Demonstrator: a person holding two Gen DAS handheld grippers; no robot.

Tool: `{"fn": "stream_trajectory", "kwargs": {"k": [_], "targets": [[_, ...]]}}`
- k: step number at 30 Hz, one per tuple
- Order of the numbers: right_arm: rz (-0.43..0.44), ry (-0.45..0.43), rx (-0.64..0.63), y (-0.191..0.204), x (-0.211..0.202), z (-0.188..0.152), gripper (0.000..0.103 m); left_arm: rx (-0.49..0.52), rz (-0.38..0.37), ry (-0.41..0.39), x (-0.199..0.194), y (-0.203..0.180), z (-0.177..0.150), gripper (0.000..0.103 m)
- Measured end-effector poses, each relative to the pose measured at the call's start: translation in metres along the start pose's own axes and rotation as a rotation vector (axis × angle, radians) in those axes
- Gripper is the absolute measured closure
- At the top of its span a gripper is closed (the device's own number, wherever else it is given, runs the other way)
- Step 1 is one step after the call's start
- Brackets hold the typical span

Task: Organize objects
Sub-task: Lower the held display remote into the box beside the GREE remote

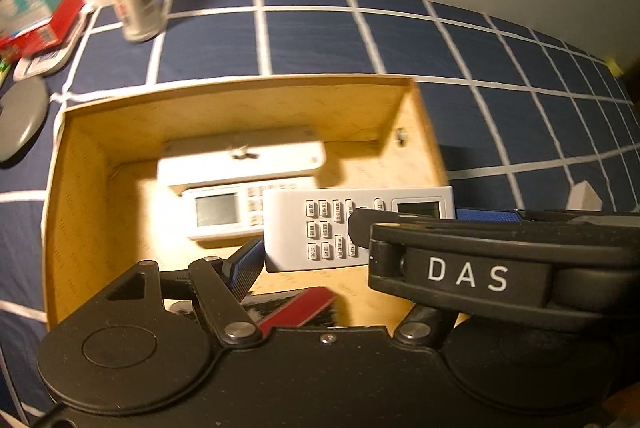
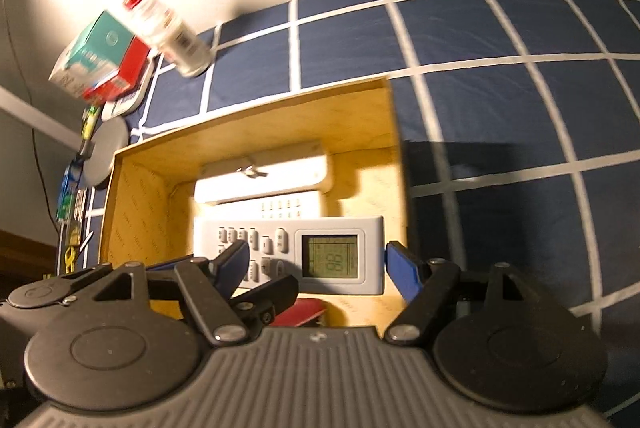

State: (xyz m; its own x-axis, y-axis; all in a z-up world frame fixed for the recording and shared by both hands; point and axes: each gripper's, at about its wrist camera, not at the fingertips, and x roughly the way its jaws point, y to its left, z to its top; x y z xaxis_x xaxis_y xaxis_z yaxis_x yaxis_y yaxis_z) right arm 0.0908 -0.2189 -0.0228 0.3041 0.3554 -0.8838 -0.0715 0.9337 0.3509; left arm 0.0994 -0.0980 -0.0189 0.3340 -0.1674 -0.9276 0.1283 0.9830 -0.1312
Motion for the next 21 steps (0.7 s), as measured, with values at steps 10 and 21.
{"fn": "stream_trajectory", "kwargs": {"k": [10,21], "targets": [[0.007,0.068,-0.061,0.035,0.051,0.008,0.029,-0.082,0.011,0.033,0.024,0.051,0.001,0.035],[-0.025,0.112,-0.069,0.046,0.097,0.021,0.029,-0.111,-0.022,0.083,0.061,0.083,0.01,0.035]]}}
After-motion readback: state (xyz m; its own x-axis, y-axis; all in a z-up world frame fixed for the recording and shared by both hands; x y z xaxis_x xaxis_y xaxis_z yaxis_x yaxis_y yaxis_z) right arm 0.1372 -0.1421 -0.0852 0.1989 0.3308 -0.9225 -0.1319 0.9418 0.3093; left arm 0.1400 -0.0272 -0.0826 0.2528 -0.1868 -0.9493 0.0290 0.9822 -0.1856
